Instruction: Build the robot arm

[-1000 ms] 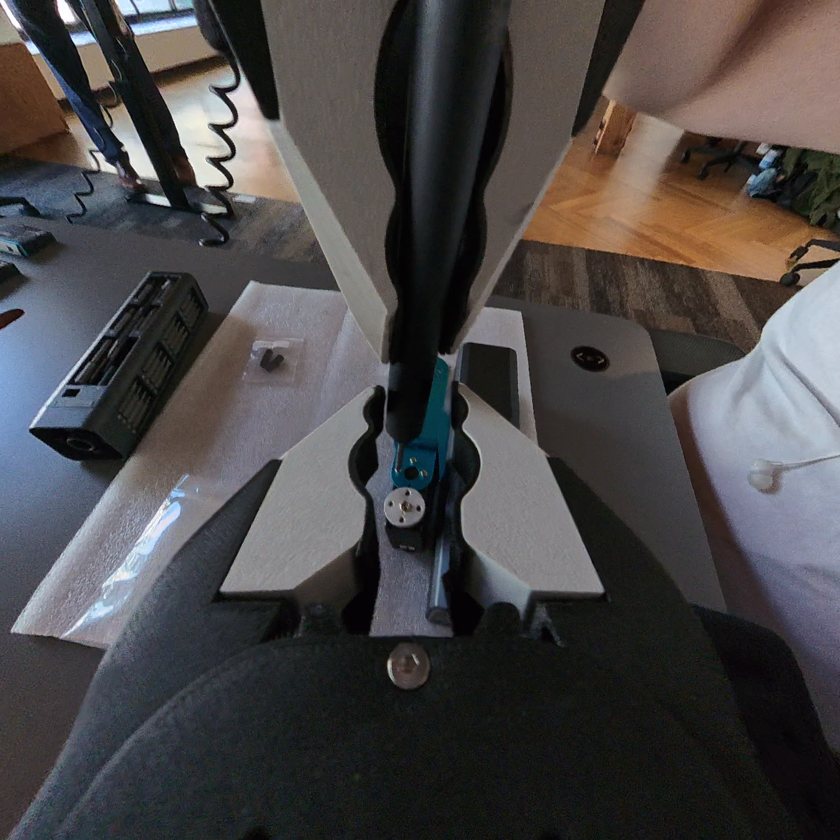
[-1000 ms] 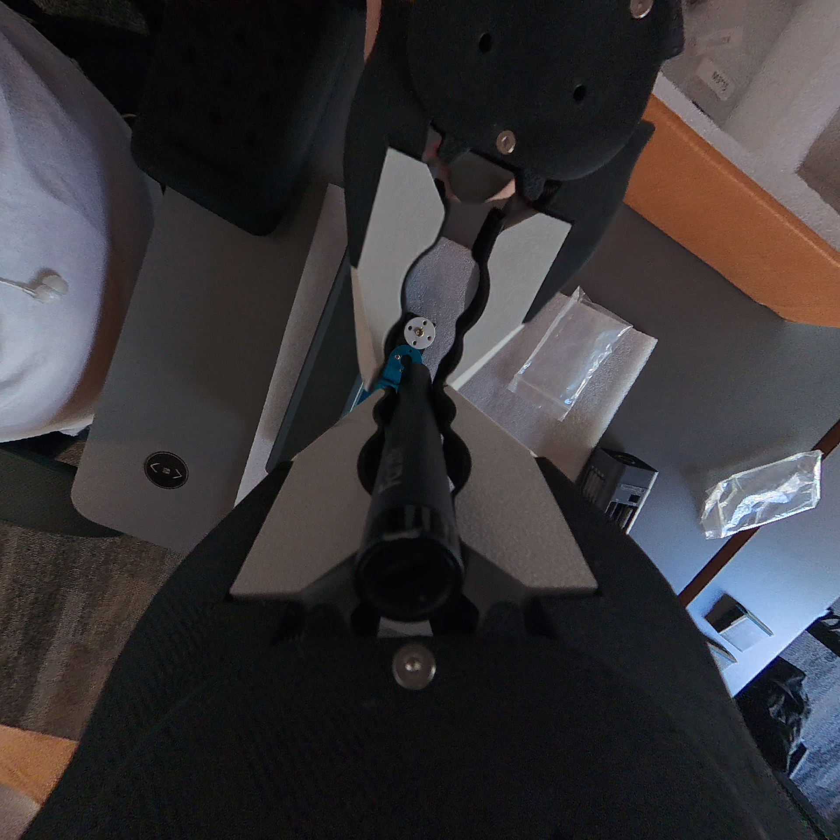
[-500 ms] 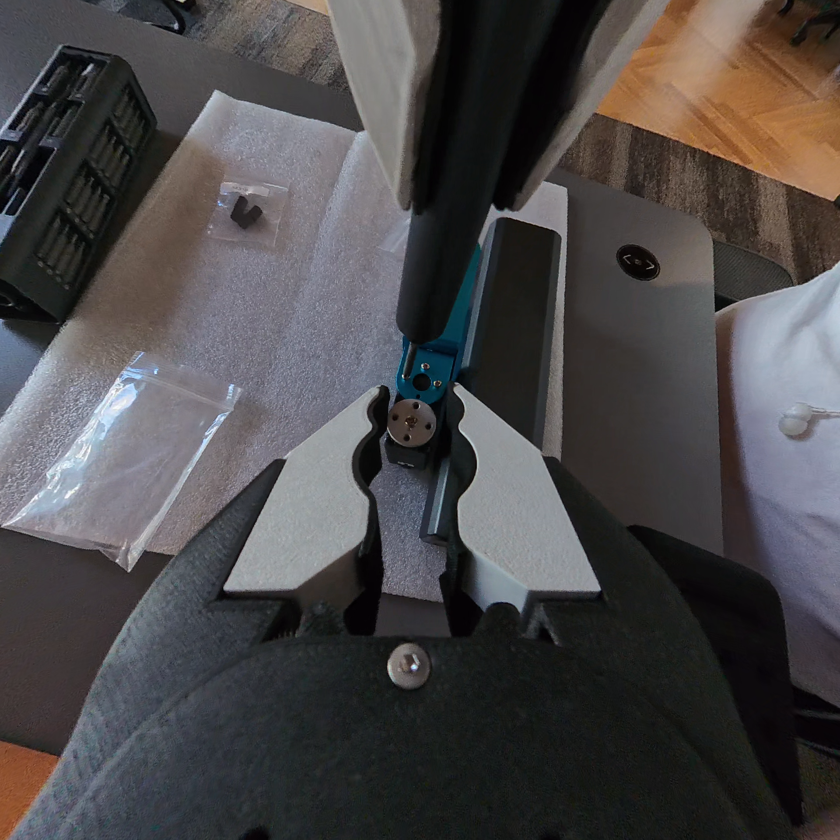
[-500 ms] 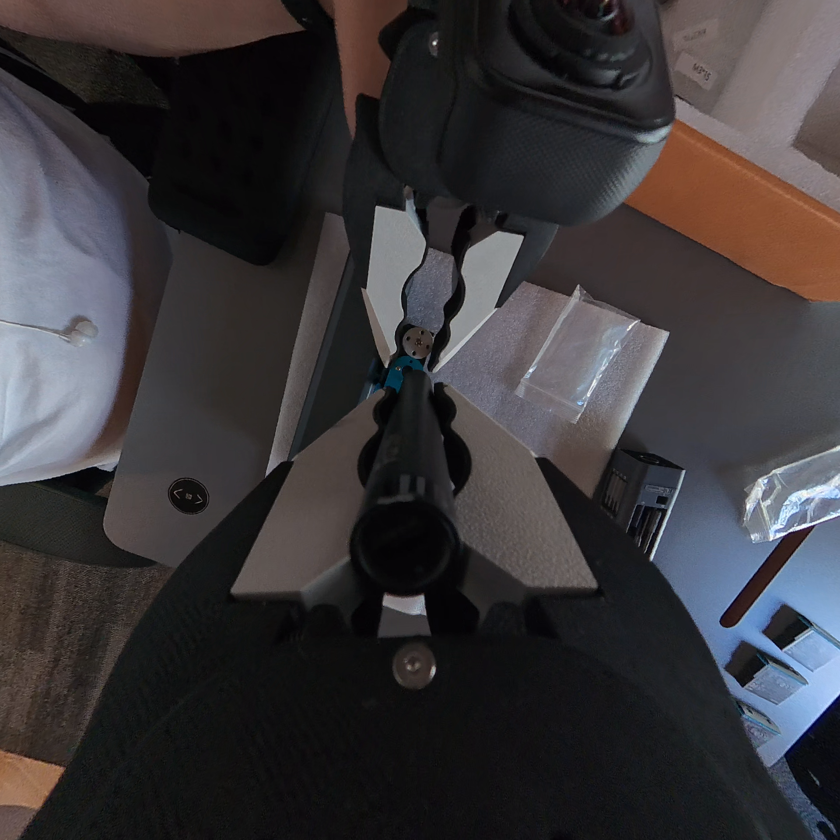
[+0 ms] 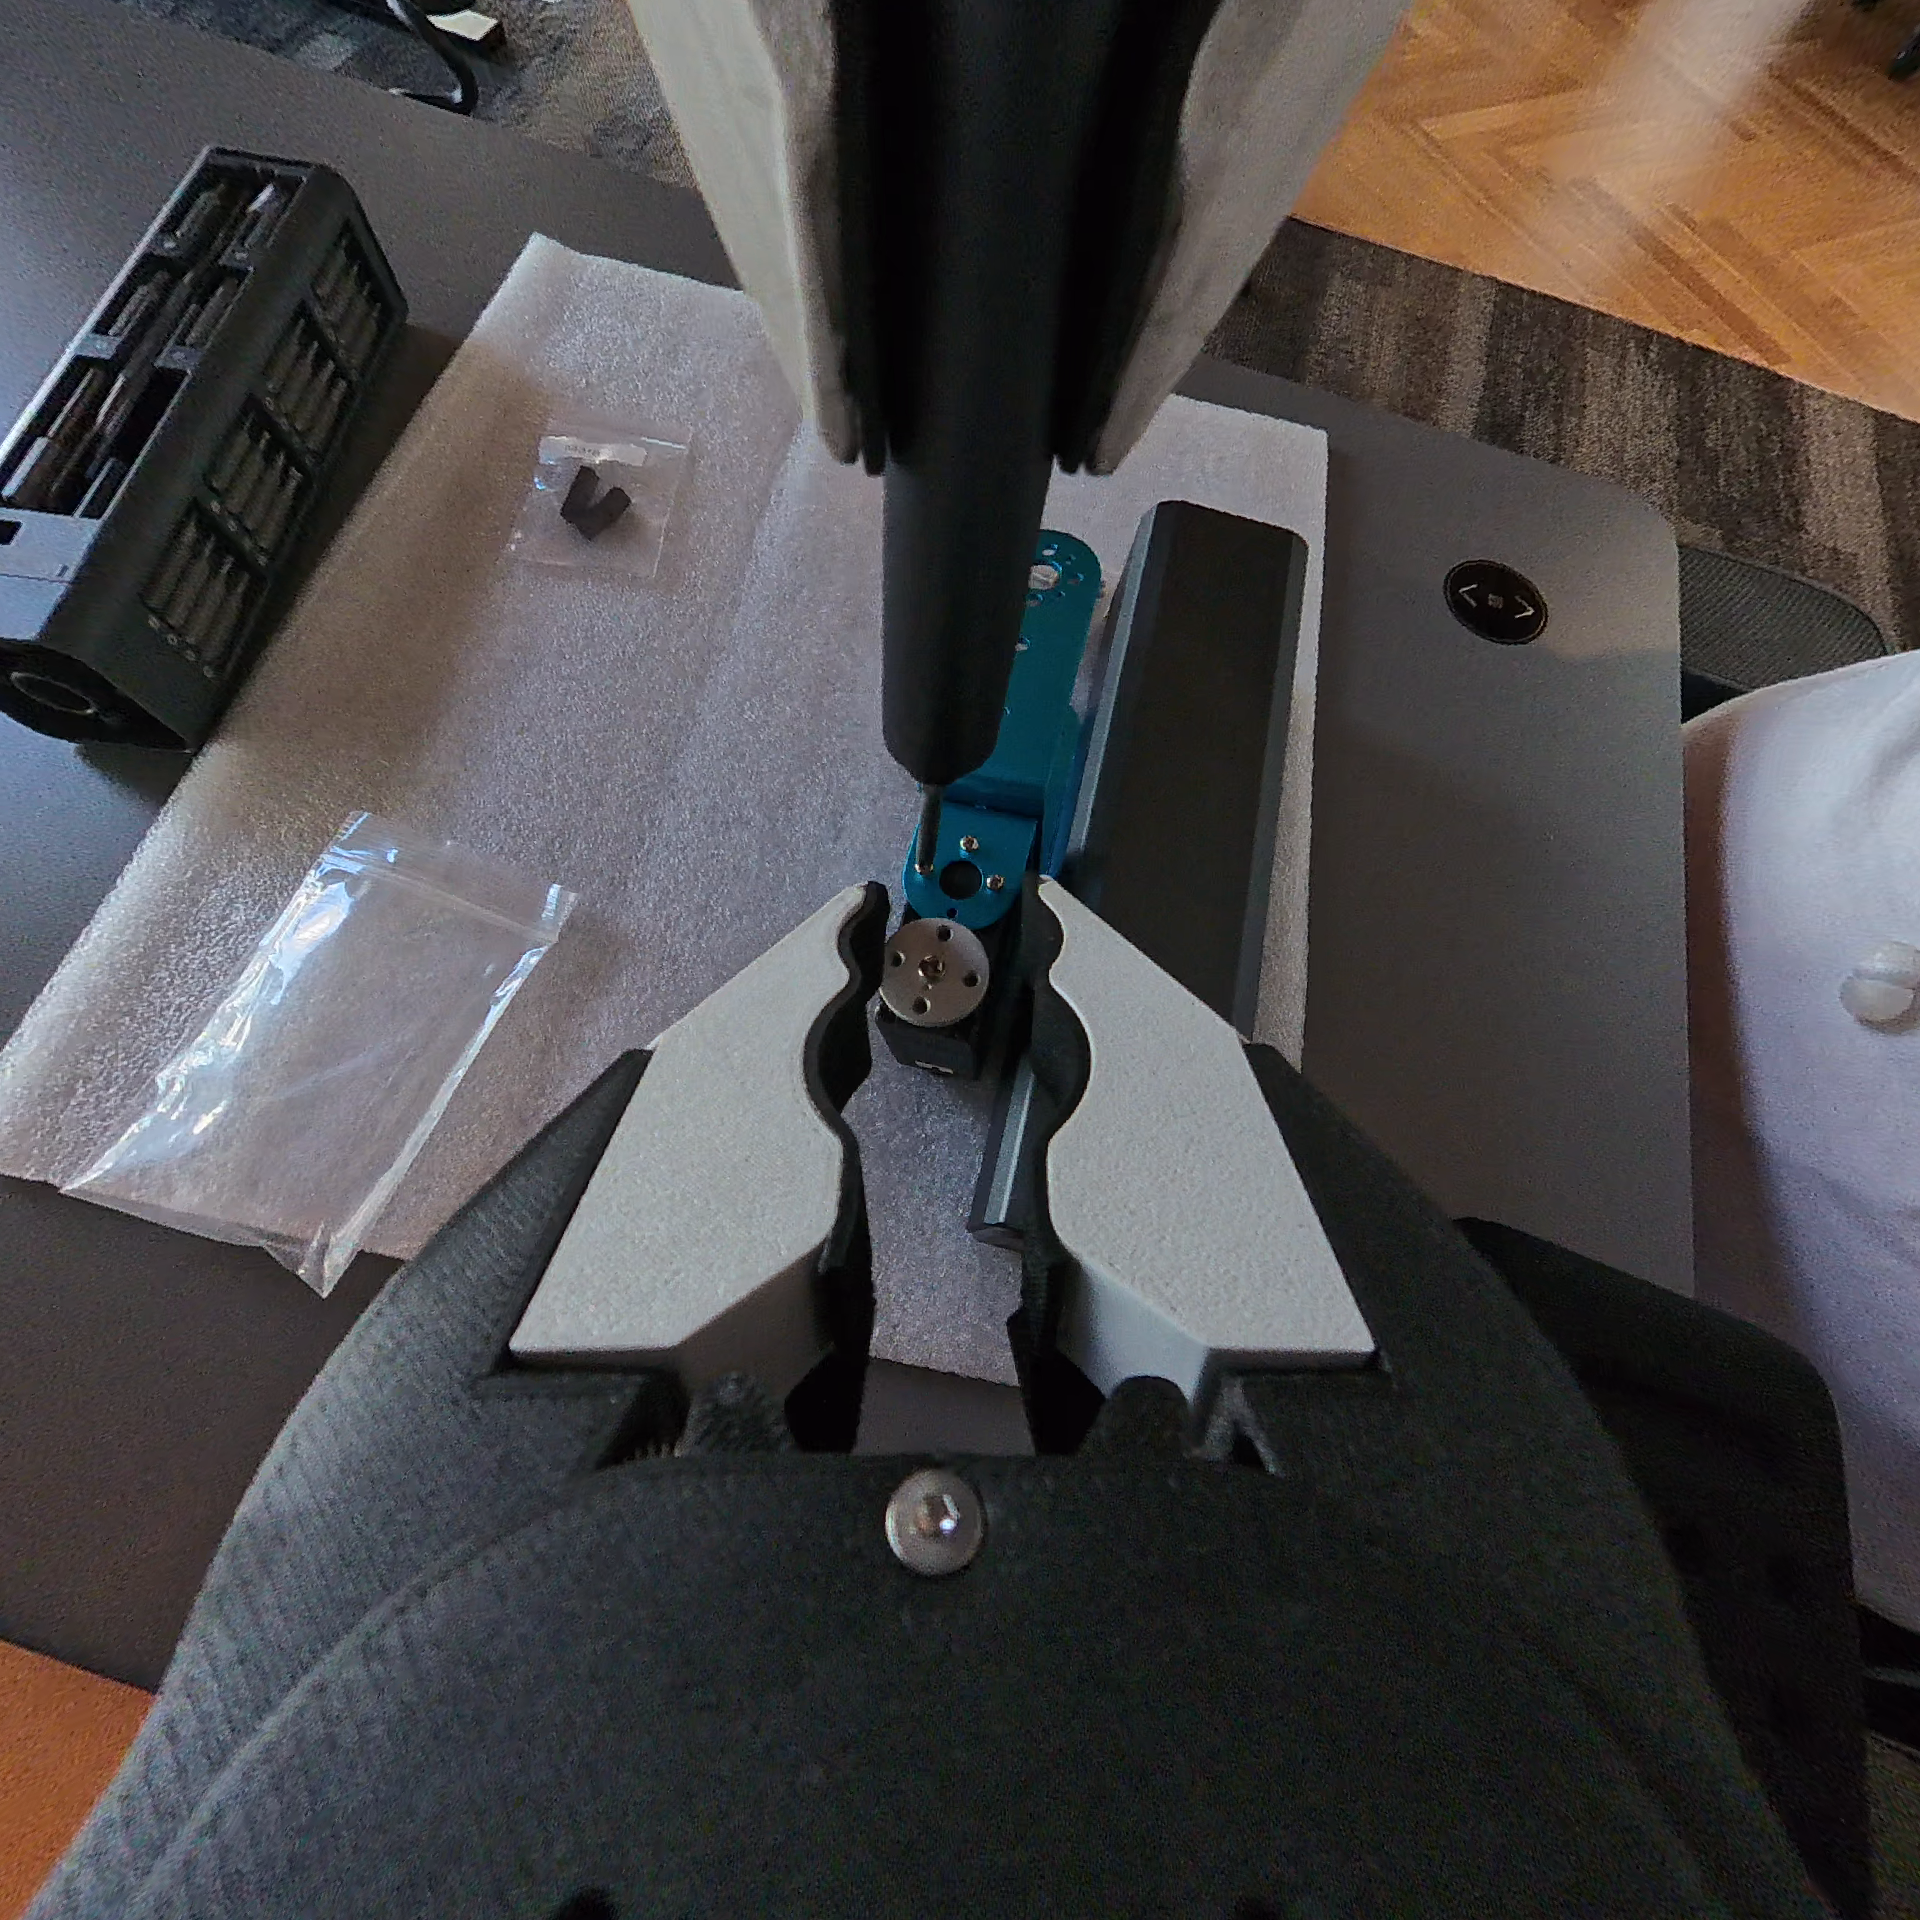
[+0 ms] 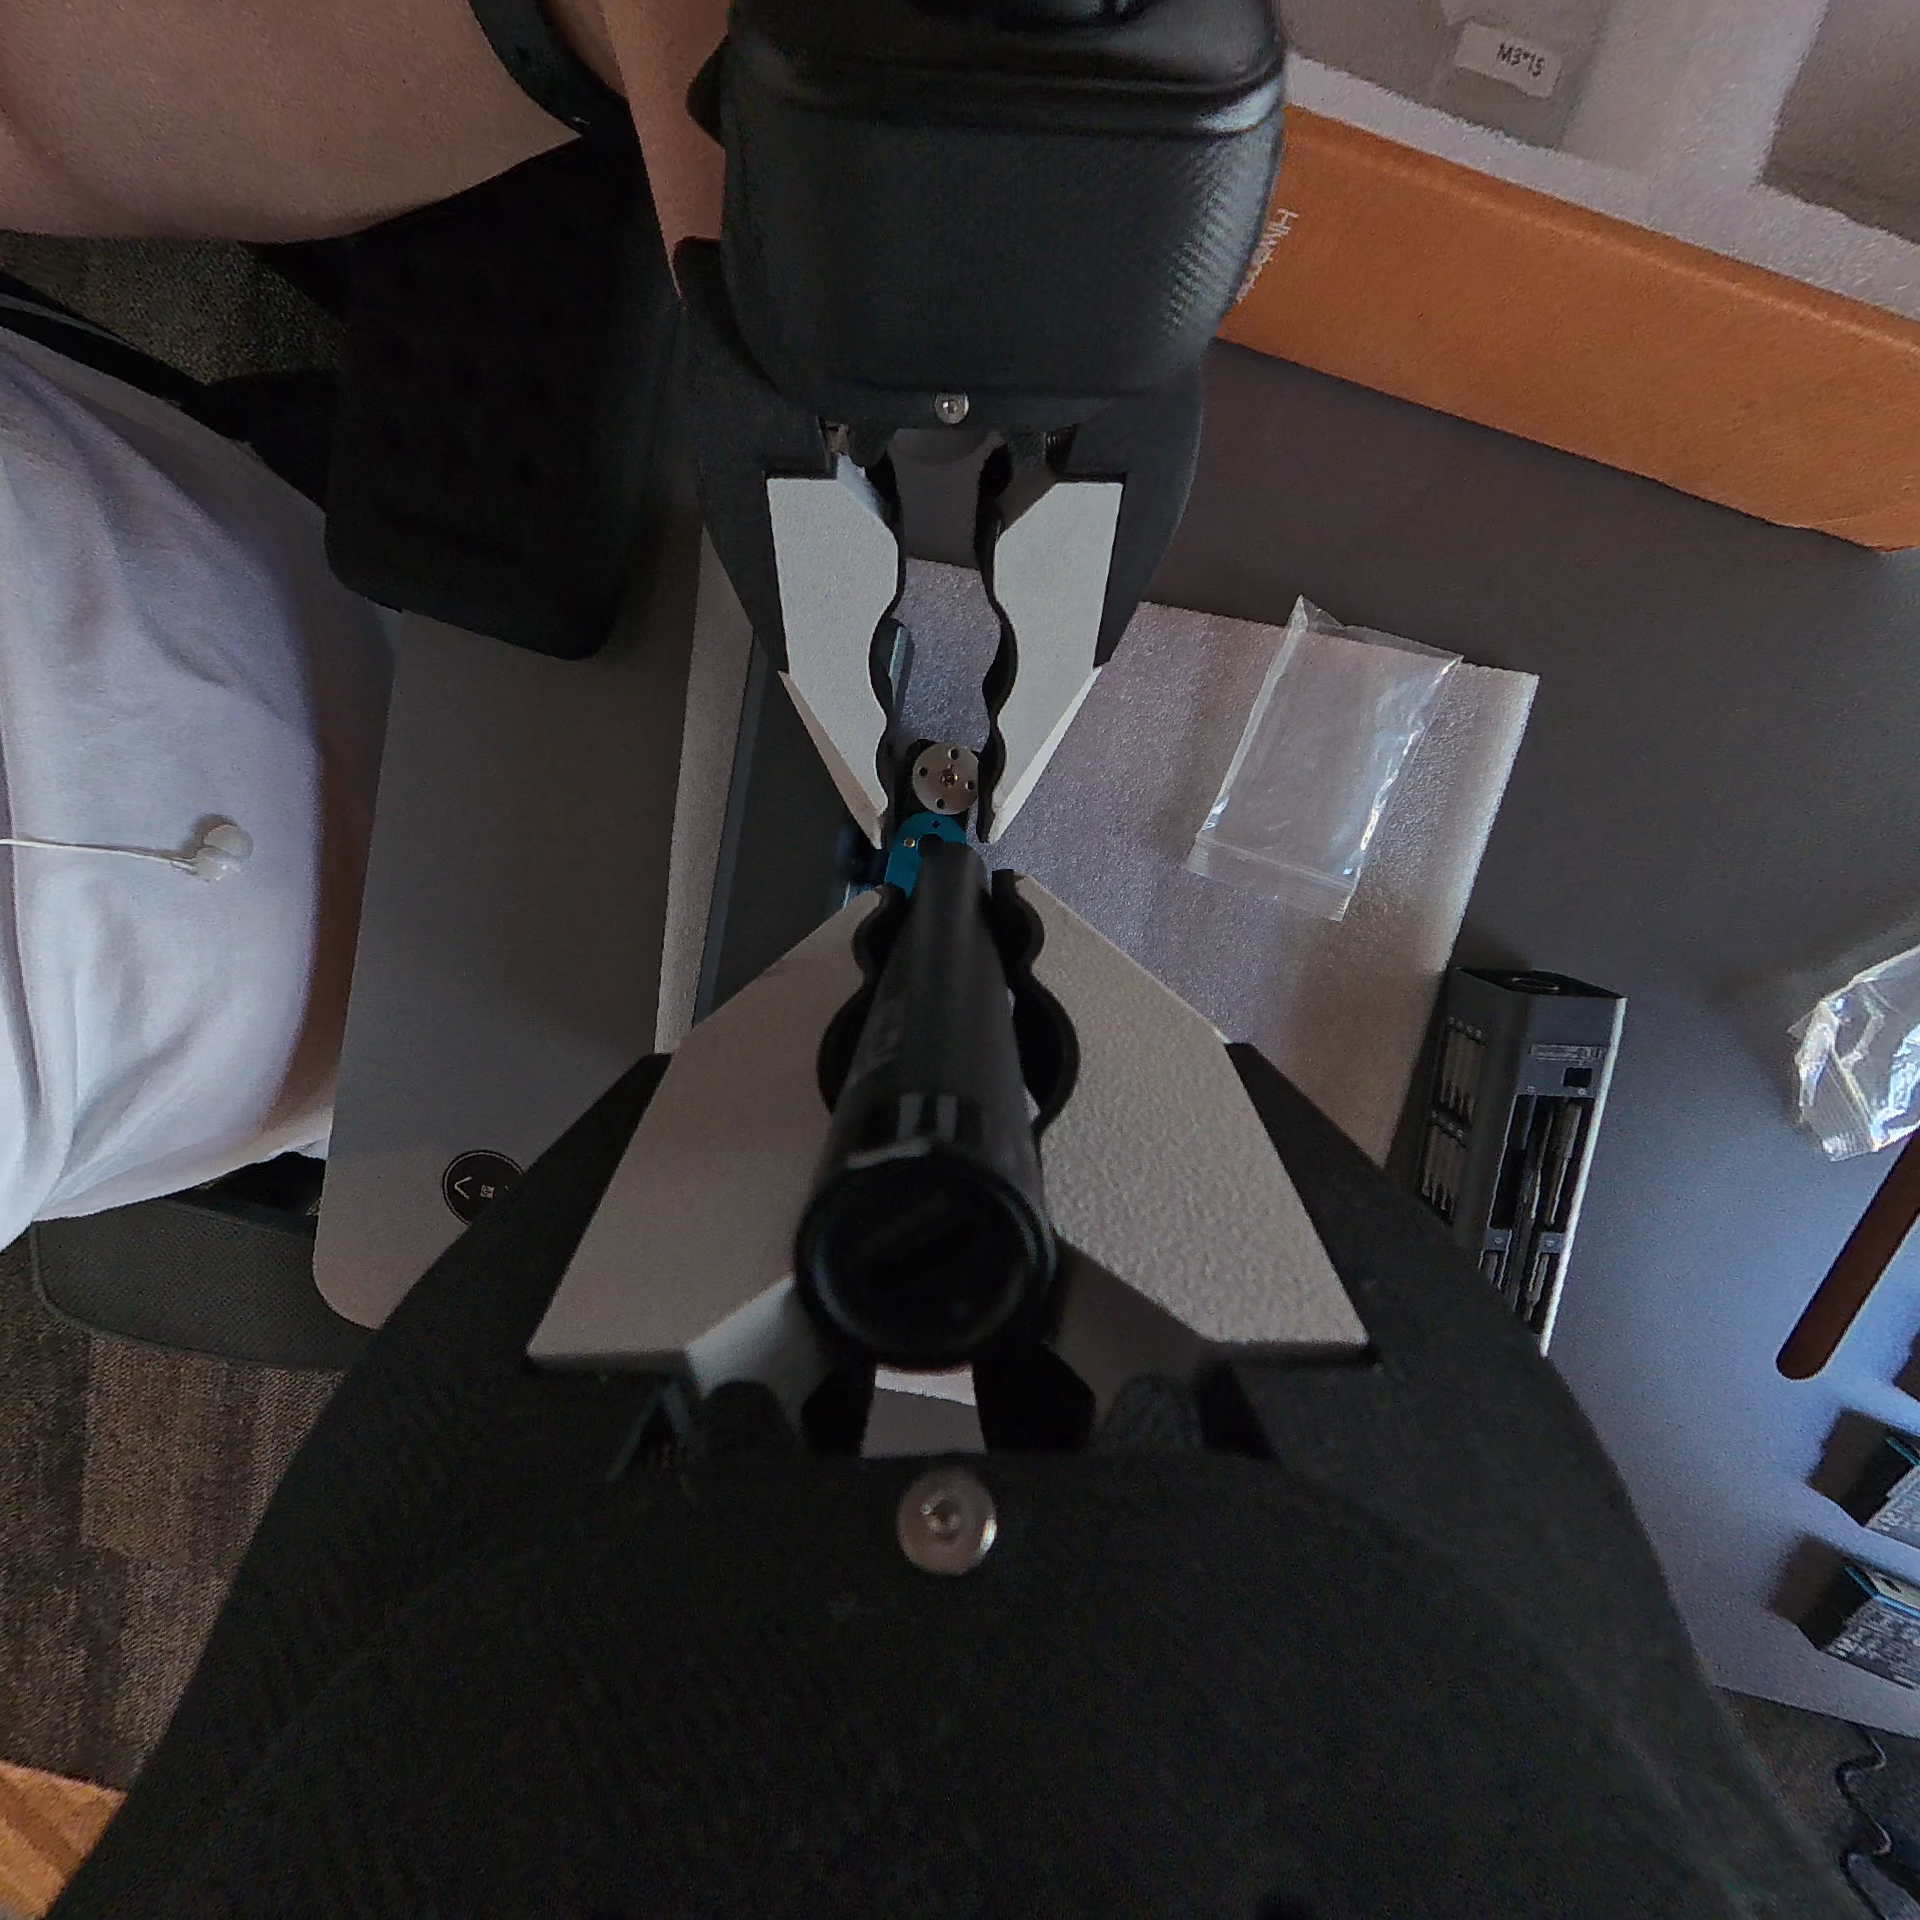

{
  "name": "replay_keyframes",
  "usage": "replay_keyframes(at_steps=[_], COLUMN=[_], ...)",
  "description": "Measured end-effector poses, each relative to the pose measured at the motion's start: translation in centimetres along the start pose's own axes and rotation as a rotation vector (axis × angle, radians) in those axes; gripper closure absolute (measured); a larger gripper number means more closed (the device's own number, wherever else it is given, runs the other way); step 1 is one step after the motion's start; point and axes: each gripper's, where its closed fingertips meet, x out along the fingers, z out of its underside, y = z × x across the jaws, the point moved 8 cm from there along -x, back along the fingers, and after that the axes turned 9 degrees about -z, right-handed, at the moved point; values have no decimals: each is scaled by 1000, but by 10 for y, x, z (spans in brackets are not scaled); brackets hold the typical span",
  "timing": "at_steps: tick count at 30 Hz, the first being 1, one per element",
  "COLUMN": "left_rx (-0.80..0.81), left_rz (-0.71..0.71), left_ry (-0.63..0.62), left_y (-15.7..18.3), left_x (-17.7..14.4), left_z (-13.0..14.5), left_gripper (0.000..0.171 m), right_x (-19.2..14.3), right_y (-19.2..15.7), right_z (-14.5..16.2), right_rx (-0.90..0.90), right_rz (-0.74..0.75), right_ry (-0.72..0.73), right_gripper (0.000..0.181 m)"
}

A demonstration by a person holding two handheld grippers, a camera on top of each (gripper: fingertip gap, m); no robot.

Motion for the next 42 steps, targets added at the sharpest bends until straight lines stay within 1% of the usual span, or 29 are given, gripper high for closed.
replay_keyframes(at_steps=[5,10,11,13,19,23,34,38,42], left_rx=[19,-22,-33,-56,-16,-58,-23,-40,-50], left_rz=[-21,69,82,82,19,-8,-136,-107,-115], left_ry=[9,6,6,-2,-17,-23,-12,7,29], left_y=[-1,0,-1,-3,1,2,16,17,13], left_x=[0,4,4,6,5,5,5,2,-5], left_z=[-1,-1,-1,-2,-4,-4,-5,-2,2], left_gripper=[142,140,141,149,149,149,150,150,151], right_x=[0,-1,-1,0,0,1,1,2,2], right_y=[1,1,1,1,-2,-4,-4,-8,-11], right_z=[1,2,2,1,0,-3,-6,-4,-4], right_rx=[15,27,31,44,124,168,146,148,159], right_rz=[5,7,7,7,42,83,53,52,80], right_ry=[-10,-16,-16,-18,-17,-22,-33,-19,-18], right_gripper=[163,163,163,163,163,162,162,162,162])
